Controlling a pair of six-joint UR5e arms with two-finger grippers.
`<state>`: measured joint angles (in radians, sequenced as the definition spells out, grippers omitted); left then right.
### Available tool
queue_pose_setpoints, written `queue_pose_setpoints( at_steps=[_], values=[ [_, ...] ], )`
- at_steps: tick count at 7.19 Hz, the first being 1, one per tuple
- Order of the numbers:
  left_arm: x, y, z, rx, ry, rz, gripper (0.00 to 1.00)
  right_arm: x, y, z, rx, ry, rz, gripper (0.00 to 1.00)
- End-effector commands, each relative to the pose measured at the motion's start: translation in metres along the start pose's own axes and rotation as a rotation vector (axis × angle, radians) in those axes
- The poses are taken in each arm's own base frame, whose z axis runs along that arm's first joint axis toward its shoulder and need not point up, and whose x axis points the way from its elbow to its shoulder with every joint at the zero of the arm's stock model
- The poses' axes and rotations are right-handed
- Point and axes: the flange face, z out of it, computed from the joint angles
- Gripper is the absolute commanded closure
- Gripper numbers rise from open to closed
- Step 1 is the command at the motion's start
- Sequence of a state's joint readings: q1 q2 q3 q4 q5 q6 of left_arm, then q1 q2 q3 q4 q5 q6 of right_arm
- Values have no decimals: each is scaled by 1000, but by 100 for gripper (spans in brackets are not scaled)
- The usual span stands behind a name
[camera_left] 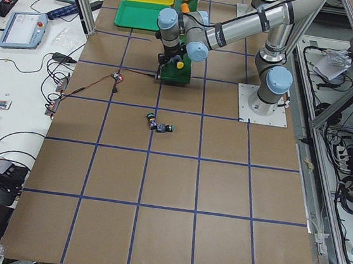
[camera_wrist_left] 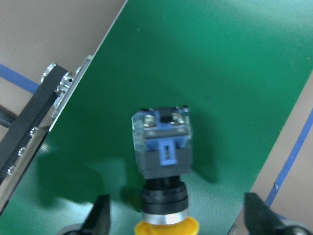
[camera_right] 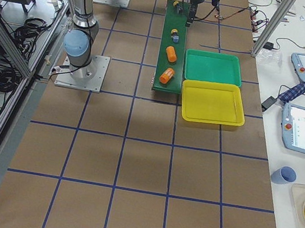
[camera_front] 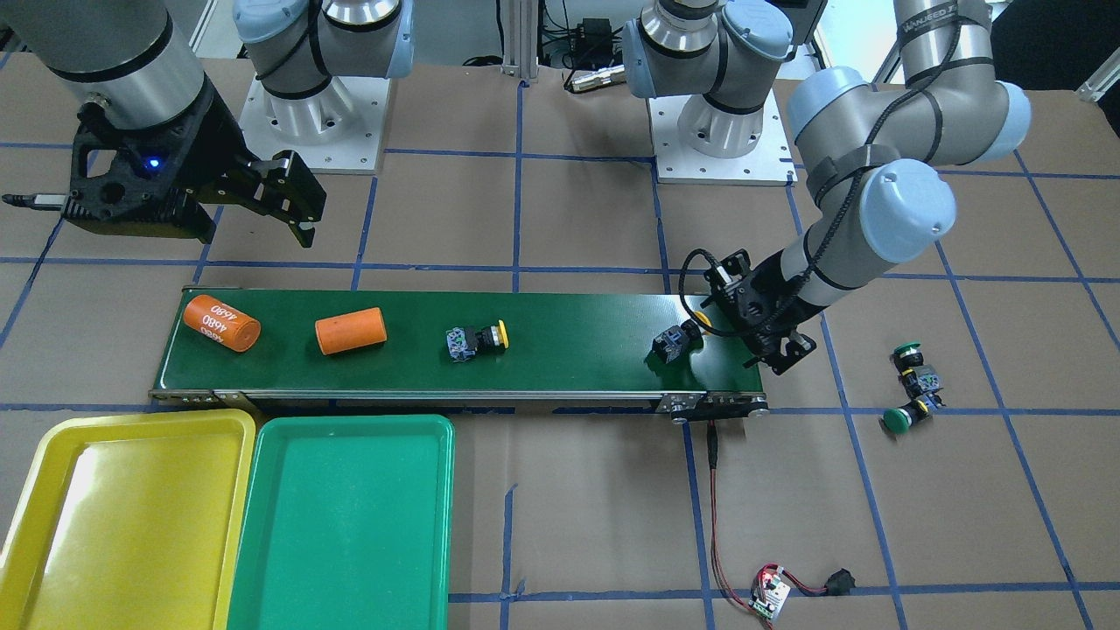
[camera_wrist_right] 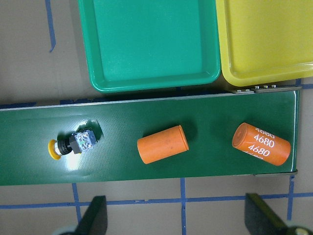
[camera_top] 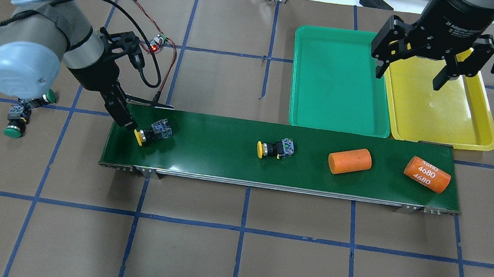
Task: Sort buttons by color to trays
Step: 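Carry the push button onto the belt and release it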
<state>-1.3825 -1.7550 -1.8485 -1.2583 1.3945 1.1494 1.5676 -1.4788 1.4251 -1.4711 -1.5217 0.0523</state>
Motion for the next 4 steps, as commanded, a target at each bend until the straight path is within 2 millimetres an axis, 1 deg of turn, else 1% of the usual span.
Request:
queue_pose_setpoints(
  at_steps=[1, 2, 3, 4],
  values=[
    [-65, 27, -42, -1, -14, -109, 0, 0, 1, -1, 2, 3, 0, 0],
    [-103, 62, -42, 1, -14, -185, 0, 0, 0, 0, -3, 2, 0, 0],
    [-140, 97, -32, 5, -21, -248, 0, 0, 0, 0, -3, 3, 0, 0],
    [-165, 122, -23, -34, -38, -249, 0, 1, 0, 2, -7, 3, 0, 0]
  ],
)
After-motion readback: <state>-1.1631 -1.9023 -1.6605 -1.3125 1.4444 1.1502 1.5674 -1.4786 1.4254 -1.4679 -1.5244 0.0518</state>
